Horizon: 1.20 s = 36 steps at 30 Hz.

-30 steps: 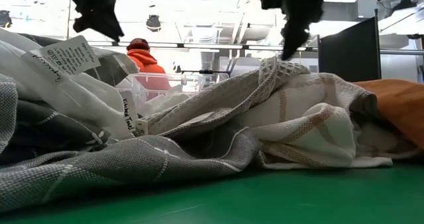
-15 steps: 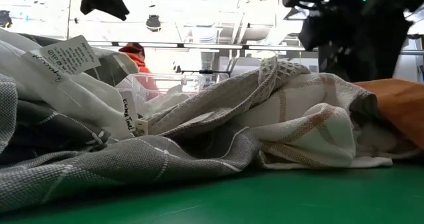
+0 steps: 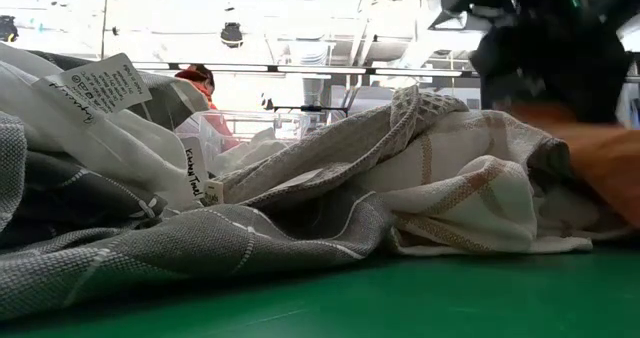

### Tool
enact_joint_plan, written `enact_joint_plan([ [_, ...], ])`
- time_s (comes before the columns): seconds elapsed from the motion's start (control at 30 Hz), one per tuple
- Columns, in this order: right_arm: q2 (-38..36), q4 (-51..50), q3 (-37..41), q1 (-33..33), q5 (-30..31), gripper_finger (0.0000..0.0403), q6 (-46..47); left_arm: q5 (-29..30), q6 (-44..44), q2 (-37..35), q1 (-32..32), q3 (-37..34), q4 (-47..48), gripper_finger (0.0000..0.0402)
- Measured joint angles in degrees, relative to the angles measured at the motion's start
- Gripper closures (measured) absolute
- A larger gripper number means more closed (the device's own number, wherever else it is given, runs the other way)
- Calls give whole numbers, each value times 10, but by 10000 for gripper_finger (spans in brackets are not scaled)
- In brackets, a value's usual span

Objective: Sort towels by color in basket
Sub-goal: Put the orange towel into the left transparent bin

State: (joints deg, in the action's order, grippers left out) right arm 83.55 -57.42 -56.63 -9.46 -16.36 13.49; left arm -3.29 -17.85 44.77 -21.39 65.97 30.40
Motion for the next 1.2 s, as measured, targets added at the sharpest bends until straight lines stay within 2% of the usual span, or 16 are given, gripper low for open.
enact_joint_plan([
  [0.2, -67, -30, -111, 34, -2, 386, -5, -5, -8, 13, 2, 0, -16, 308],
  [0.37, -96, 40, -224, 98, 17, 387, -16, 4, -17, 54, 27, 0, -33, 294],
  [0.47, -92, 83, -287, 135, 43, 387, -42, 6, -13, 77, 43, 0, -94, 269],
  [0.7, -37, 220, -419, 201, 61, 387, -104, 7, 2, 128, 54, 0, -262, 181],
  [0.83, 10, 302, -485, 220, 61, 387, -130, 8, 12, 160, 54, 0, -358, 145],
  [1.07, 107, 338, -596, 231, 61, 387, -198, 7, 24, 216, 54, 0, -482, 132],
  [1.2, 161, 343, -671, 235, 61, 386, -214, 6, 36, 230, 54, 0, -482, 131],
])
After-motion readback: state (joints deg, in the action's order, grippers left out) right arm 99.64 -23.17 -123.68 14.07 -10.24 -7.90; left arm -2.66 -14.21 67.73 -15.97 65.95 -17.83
